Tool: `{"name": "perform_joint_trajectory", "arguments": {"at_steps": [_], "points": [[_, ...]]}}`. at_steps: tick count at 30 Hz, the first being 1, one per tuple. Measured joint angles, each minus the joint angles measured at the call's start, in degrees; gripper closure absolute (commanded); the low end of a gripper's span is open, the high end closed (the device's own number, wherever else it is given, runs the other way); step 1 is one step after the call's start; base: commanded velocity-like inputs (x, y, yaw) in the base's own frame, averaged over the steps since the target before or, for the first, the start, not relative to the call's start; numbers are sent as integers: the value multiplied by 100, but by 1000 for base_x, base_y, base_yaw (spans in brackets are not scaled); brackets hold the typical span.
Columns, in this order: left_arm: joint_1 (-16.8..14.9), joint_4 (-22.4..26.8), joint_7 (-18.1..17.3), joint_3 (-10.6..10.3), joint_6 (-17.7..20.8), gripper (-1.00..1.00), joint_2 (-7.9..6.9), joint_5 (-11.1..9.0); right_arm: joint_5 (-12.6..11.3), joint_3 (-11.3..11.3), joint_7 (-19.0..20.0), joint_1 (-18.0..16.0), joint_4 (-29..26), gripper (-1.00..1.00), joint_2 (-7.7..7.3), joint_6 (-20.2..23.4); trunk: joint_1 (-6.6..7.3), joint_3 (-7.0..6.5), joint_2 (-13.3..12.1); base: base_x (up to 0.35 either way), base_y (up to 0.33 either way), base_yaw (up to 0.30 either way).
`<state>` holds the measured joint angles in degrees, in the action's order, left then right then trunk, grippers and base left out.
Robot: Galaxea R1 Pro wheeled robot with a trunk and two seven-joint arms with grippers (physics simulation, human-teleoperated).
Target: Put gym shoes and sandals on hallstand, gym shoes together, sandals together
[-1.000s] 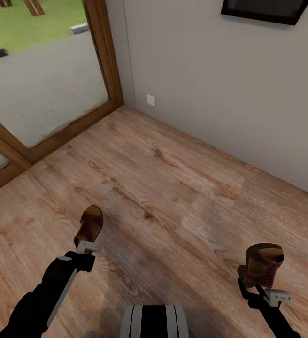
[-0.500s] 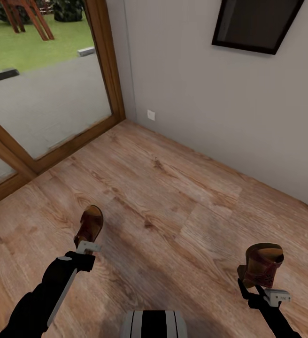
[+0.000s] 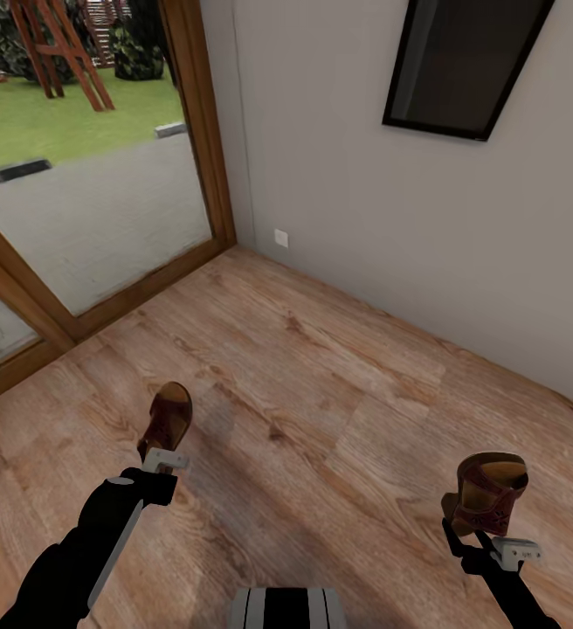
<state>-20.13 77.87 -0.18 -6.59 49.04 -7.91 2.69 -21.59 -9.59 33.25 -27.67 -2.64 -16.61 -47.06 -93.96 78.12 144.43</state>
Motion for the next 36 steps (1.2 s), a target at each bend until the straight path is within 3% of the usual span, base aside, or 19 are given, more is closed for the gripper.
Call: {"name": "perform_joint_trajectory", "arguments": {"at_steps": [14, 36], "points": [[0, 0, 0, 0, 0, 100, 0, 1, 0, 0, 4, 2, 0, 100, 0, -1, 36, -323, -19, 0, 0, 0], [0, 0, 0, -3, 0, 100, 0, -1, 0, 0, 5, 0, 0, 100, 0, -2, 93, -1005, -48, 0, 0, 0]]}}
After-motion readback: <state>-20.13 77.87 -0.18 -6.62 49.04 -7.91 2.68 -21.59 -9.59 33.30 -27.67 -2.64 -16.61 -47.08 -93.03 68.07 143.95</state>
